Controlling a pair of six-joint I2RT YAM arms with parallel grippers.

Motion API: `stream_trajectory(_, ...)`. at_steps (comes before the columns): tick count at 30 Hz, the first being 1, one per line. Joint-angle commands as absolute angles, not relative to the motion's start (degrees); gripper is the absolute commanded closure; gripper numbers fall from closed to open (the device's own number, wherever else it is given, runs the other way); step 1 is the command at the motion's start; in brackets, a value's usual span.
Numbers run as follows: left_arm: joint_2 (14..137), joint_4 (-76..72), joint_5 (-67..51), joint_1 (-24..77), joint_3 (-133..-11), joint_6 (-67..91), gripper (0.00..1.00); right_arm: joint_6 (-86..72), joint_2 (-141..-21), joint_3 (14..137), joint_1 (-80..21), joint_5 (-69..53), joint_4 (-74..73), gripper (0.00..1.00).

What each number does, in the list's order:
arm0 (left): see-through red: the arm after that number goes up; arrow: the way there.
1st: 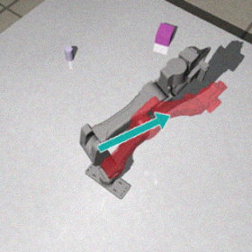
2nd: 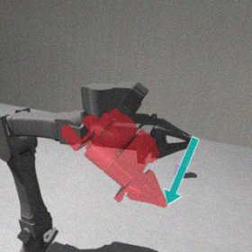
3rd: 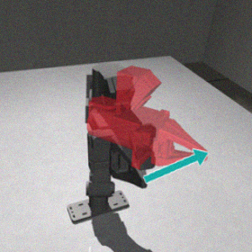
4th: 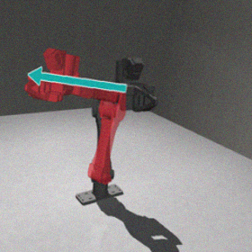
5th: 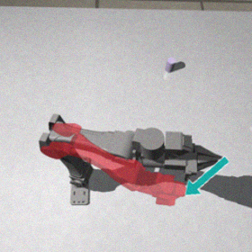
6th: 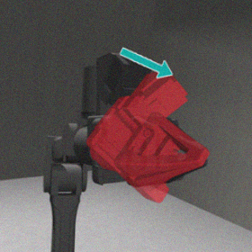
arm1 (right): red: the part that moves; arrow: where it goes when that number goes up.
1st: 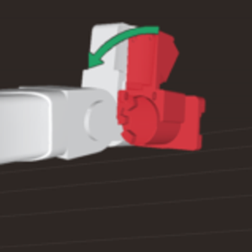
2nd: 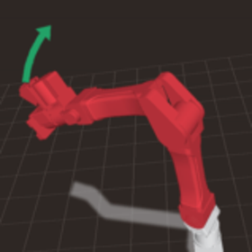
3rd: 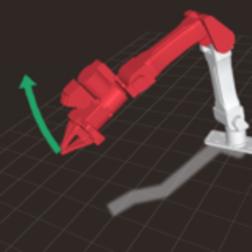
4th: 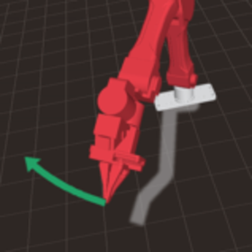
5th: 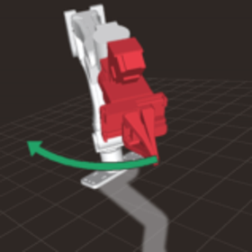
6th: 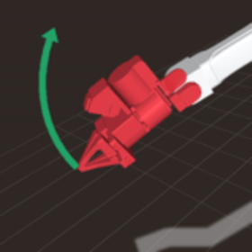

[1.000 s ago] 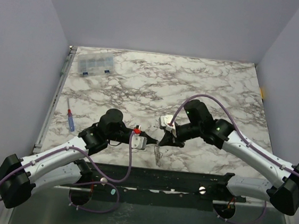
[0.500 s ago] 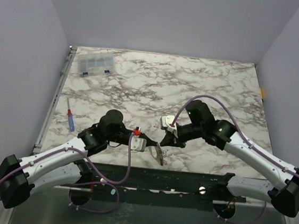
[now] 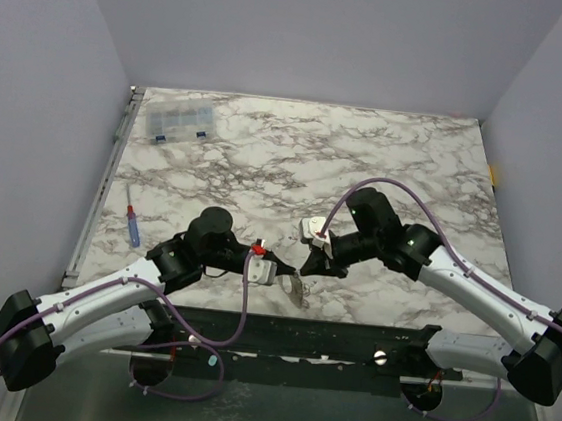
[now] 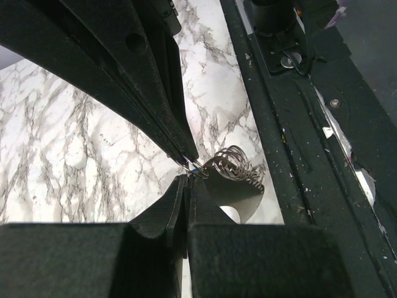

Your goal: Put the keys on the keyring

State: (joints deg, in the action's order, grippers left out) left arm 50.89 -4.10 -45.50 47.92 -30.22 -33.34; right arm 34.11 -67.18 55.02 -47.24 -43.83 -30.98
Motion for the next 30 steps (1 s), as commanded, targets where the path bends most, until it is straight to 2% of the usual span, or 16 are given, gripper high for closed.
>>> stream_trajectory(1, 50.1, -4.6, -43.3, 48.4, -31.9, -34.2, 1.00, 34.4, -66.7, 55.5, -47.0, -45.3, -30.2, 0.99)
stream_trajectory(13, 50.3, -4.5, -38.5, 48.4, -32.6, -34.9, 1.00, 33.9, -67.7, 55.2, -47.0, -47.3, -30.2, 0.99)
stream_trajectory(30, 48.6, -4.7, -45.2, 48.9, -31.9, -36.3, 1.00, 34.1, -68.4, 54.8, -47.0, -46.3, -29.1, 0.99)
